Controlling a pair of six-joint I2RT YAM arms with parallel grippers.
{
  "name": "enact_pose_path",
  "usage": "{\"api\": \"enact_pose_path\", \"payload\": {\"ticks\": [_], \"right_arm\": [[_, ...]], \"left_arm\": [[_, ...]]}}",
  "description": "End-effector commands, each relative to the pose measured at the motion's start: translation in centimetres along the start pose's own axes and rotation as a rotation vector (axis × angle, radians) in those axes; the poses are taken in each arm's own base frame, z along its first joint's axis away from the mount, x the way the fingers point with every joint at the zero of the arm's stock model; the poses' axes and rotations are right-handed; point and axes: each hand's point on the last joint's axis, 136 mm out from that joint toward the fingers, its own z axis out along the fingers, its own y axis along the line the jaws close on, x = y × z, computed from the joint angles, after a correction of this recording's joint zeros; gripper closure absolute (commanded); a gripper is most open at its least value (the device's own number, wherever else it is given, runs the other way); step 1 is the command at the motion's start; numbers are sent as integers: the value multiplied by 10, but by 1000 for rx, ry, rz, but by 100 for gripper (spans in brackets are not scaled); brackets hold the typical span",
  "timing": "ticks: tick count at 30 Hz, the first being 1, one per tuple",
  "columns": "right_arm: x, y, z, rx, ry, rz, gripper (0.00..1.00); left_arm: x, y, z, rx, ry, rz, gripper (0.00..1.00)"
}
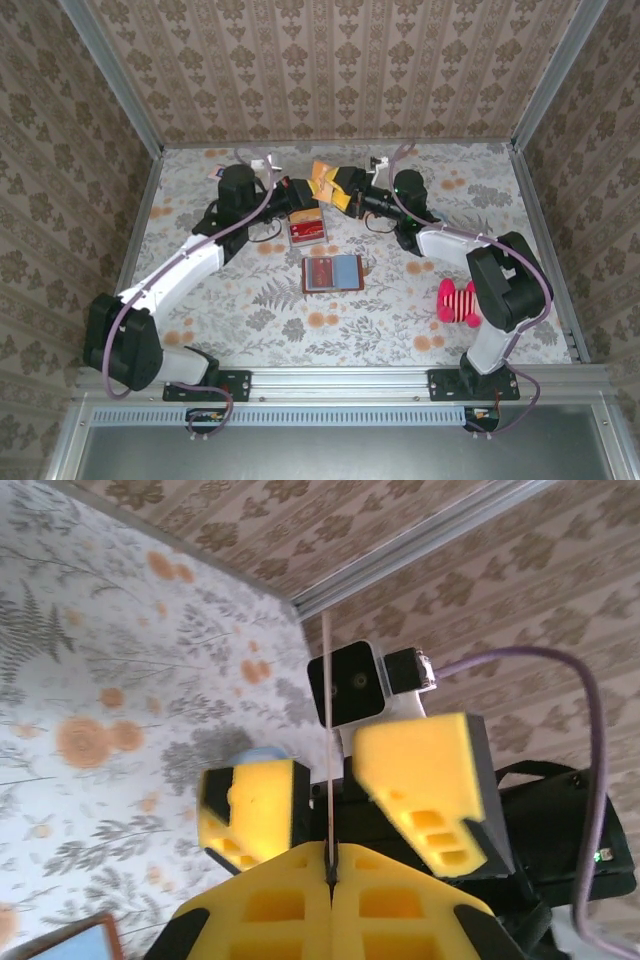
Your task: Take the credit cards out of the card holder
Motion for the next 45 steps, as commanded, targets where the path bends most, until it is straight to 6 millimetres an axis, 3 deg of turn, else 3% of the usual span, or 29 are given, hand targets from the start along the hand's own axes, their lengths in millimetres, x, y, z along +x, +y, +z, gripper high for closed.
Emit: {"api": "enact_pose_path", "payload": {"ticks": [1,7,13,17,21,24,29,37,45], "right_arm": [[3,-24,-17,137,5,-50,20],[4,-55,-45,319,-18,-123,1],[11,-77,-71,469,1,-186,0],[16,-87,-83,528,24,-190,0],[22,-96,-92,569,32,-188,0],[26,-103,-96,580,36,-174,0],[30,-109,-99,582,40,-149,0],[33,-105,-103,584,35,-139,0],[35,-103,-106,583,19,-125,0]], "left_arm": [[20,36,1,-180,166,247,100],[22,66,7,-288,338,565,100],[7,71,11,-264,372,895,100],[-4,86,10,-247,432,998,100],[8,91,5,-143,546,1097,100],[6,99,5,-138,544,1209,100],[-5,112,7,-137,547,1242,100],[13,138,10,-32,642,1317,100],[16,161,18,-32,699,1287,100]]}}
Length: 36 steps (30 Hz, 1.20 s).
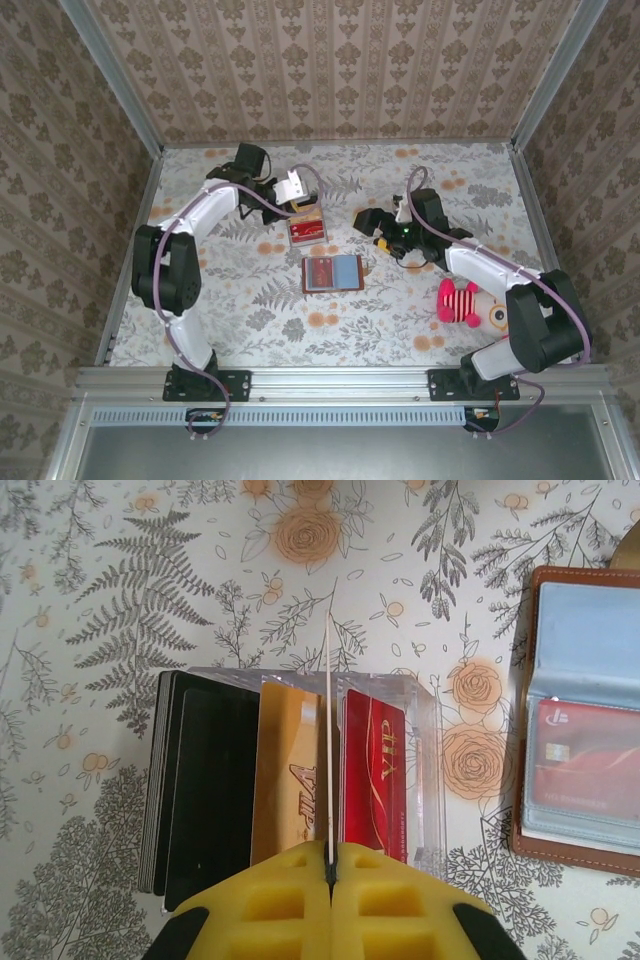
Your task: Take the credit cards out of the card holder
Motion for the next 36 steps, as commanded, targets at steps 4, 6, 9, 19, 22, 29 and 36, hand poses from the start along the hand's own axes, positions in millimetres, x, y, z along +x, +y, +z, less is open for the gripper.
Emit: {"api": "enact_pose_path", "payload": {"ticks": [4,6,9,19,22,29,36], "right_arm": [[4,-4,-6,16,-6,30,0],[4,-5,-6,19,-3,34,0],[4,-5,-6,21,-1,37,0],[5,-4,-8,19,-1,45,0],[5,-4,-8,22,-2,49,0],[5,-7,-10,31,-22,69,0],[6,-9,-10,34,-18,73,0]], "left_arm": [[2,4,4,39,-6,22,100],[4,7,7,31,5,17,100],[9,13,10,13,20,15,100],[9,21,17,37,23,17,99],[10,23,21,41,22,13,97],[13,30,22,26,32,-1,79],[2,30,12,15,-8,-18,70]]}}
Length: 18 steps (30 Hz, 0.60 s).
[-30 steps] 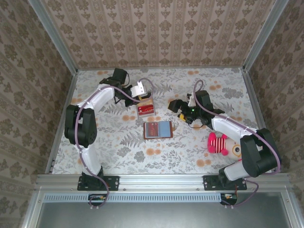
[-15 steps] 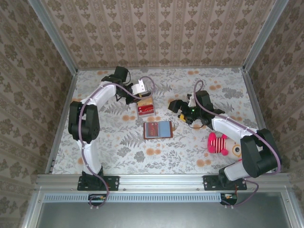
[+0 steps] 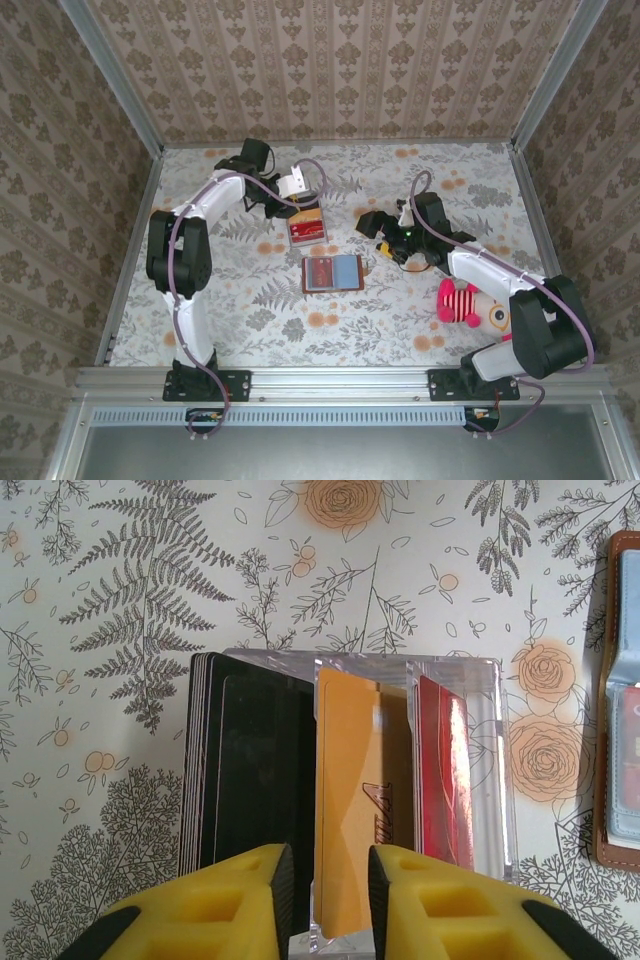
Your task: Take the credit cards out of the card holder
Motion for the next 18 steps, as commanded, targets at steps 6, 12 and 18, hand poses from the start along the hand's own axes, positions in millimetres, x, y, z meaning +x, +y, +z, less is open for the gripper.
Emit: {"api": "enact_pose_path", "payload": {"ticks": [6,12,18], "right_arm": [[3,1,-4,28,-6,-14,0],[22,10,14,125,61,-127,12],[49,16,50,178,151,-193,27]], "left_arm": [[-33,11,-37,-88,-140,-104,64],[-48,6,-70,-170,-257,-283,52],[-30,-8,-81,-241,-259,-527,39]]}}
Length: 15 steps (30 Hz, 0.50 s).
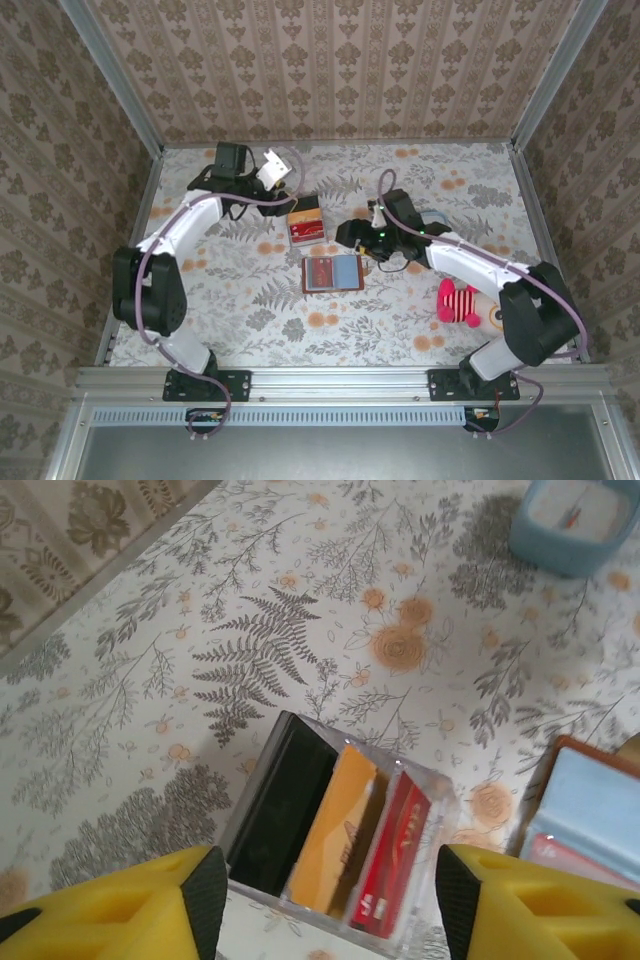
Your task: Take the credit cards out of the card holder
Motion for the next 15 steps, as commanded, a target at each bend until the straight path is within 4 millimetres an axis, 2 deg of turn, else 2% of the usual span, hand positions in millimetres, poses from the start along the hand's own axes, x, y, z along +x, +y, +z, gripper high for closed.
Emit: {"api": "enact_pose_path", "payload": {"ticks": [1,2,3,4,10,15], "right_arm": [[14,-11,23,85,62,-20,30],[17,-11,30,90,78,-21,33],[20,-12,36,97,95,-22,35],[24,-12,43,104,112,-25,37],[36,-27,71,209,172,-42,54],[40,-40,79,351,174,-106,59]], "left_arm": [[10,6,-8,-76,-9,-238,38],[14,4,-9,-84,-13,-283,29],[17,2,-10,-91,-20,-328,4],[23,-1,-10,-90,-24,-377,0],[53,-20,-9,-87,-70,-564,0],[85,-28,-6,-160,-60,-672,0]]}}
